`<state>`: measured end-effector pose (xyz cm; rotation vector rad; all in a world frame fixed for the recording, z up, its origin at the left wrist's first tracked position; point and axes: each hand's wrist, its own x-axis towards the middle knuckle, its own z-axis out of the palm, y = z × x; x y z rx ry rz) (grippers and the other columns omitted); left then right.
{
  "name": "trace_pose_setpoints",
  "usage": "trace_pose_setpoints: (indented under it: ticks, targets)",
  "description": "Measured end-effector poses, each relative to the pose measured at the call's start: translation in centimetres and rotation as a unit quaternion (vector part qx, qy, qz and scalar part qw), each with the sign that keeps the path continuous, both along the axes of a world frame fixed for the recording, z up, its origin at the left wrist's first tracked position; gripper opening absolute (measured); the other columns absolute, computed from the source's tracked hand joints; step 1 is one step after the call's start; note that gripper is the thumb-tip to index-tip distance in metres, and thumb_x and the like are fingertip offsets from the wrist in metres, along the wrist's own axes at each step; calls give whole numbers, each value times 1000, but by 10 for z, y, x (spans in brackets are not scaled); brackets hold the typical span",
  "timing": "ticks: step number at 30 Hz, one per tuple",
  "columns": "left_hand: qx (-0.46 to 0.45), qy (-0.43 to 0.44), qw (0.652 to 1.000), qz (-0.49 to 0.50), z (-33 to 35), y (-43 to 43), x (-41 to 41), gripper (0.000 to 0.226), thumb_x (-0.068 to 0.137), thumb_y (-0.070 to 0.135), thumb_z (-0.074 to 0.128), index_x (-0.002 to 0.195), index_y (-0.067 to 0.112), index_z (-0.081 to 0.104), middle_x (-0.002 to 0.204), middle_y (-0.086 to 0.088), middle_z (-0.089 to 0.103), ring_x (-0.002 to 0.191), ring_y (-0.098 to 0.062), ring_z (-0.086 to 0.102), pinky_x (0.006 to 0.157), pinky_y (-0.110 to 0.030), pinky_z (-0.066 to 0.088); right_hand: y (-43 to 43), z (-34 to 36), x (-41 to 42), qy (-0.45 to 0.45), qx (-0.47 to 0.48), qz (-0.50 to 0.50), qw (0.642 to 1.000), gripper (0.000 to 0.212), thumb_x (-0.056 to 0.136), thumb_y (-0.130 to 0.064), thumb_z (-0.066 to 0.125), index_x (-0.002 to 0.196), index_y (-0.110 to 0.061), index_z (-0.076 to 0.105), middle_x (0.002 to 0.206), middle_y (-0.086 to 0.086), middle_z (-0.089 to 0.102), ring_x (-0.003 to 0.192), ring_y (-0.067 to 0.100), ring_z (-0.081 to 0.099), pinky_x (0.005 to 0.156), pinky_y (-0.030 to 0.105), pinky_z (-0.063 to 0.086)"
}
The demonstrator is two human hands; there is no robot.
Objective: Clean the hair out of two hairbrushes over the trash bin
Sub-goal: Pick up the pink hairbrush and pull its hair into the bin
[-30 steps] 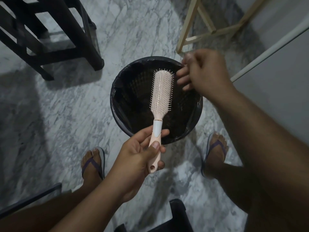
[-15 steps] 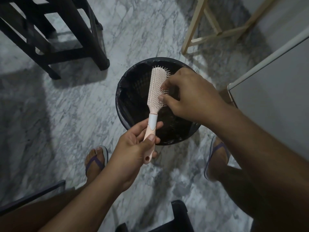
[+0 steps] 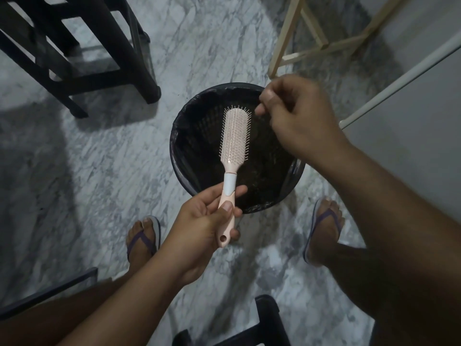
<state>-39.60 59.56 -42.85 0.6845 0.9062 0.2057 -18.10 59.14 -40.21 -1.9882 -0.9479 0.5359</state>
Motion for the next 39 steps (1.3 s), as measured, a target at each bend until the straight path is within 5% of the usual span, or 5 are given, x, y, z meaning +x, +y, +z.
trace_pose_setpoints:
  ticks: [6,17,26,30,39]
  targets:
    - [-9,-1,1000,9,0,0,1,36,98,-1,49,130,10,59,127,-2,71,77,-12,57,55,-27,48,-8,-18,-16,-99,-118,146,977,35,83,-42,75,115,-30,66,113,-6,51,92,7,55,88,31,52]
    - [1,0,1000,-15,1,-10,-2,36,97,-2,51,127,13,62,124,-1,72,76,-9,58,59,-28,49,0,-24,0,-112,-150,115,976,18,88,-41,71,83,-23,70,73,-10,66,69,7,64,69,33,56]
    - [-68,-28,997,23,7,-2,0,38,98,-1,48,133,8,59,120,-2,72,73,-10,57,57,-27,50,-1,-15,3,276,-56,-5,960,54,88,-26,76,133,-4,55,106,7,73,94,14,75,69,35,65]
    - [-32,-19,999,3,7,-6,0,37,98,-1,48,131,12,59,127,1,71,76,-10,57,59,-29,50,0,-13,-11,266,-34,60,961,19,77,-12,85,92,-17,74,83,-1,80,81,11,77,70,30,64]
    - [-39,-37,999,3,7,-9,-2,39,95,-3,50,130,13,60,127,0,71,76,-11,58,61,-30,50,5,-12,1,235,-51,15,971,13,96,-14,66,89,-5,73,78,12,74,64,13,74,60,25,62]
